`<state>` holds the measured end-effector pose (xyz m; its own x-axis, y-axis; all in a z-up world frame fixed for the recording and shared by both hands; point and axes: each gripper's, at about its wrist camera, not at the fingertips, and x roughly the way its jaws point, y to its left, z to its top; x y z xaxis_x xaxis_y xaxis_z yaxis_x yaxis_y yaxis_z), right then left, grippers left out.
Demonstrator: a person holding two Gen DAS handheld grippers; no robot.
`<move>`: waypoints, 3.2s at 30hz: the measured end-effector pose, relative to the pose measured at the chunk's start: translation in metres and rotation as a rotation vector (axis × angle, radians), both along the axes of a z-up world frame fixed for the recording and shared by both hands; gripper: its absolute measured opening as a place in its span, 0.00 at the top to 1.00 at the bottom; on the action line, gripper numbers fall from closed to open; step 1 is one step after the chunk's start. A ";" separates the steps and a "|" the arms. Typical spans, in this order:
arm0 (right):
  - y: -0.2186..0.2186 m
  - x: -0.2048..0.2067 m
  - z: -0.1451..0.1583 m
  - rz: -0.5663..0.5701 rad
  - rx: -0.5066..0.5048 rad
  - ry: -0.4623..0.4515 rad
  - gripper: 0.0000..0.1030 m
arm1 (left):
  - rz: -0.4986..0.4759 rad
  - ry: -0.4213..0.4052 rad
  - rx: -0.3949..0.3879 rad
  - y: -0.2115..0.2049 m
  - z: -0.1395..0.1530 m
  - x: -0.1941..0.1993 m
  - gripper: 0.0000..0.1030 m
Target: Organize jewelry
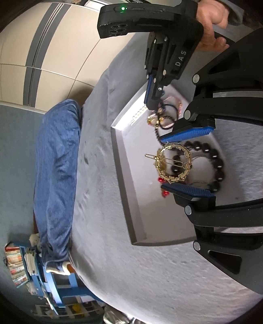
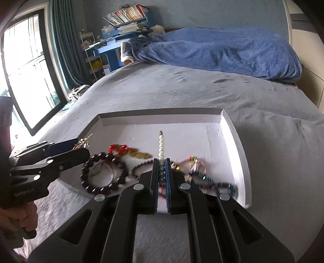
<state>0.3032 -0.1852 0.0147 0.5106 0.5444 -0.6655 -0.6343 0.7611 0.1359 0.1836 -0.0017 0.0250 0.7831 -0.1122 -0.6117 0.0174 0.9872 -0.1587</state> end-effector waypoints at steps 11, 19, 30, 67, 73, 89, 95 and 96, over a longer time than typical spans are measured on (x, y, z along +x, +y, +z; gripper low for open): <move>0.021 0.037 -0.022 -0.017 -0.102 0.012 0.95 | 0.081 0.059 0.032 0.006 -0.016 0.045 0.59; 0.024 0.042 -0.038 -0.025 -0.141 0.032 0.94 | 0.104 0.121 0.029 0.015 -0.029 0.056 0.58; 0.006 0.018 -0.016 -0.027 -0.057 -0.046 0.58 | 0.130 0.055 0.035 0.016 -0.018 0.029 0.24; -0.068 -0.092 -0.016 -0.109 0.060 -0.126 0.05 | 0.245 -0.137 0.041 0.015 -0.017 -0.107 0.05; -0.077 -0.101 -0.016 -0.128 0.074 -0.136 0.05 | 0.247 -0.165 0.053 0.013 -0.016 -0.117 0.05; -0.074 -0.119 -0.010 -0.109 0.057 -0.212 0.05 | 0.231 -0.165 0.079 0.007 -0.017 -0.120 0.05; -0.074 -0.120 -0.010 -0.104 0.055 -0.212 0.05 | 0.231 -0.162 0.084 0.006 -0.017 -0.120 0.05; -0.074 -0.120 -0.010 -0.103 0.054 -0.212 0.05 | 0.231 -0.163 0.084 0.006 -0.017 -0.119 0.05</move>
<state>0.1834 -0.2595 0.0047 0.6906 0.5138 -0.5089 -0.5722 0.8186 0.0499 0.0641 0.0041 0.0080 0.8705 0.1262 -0.4757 -0.1909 0.9775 -0.0900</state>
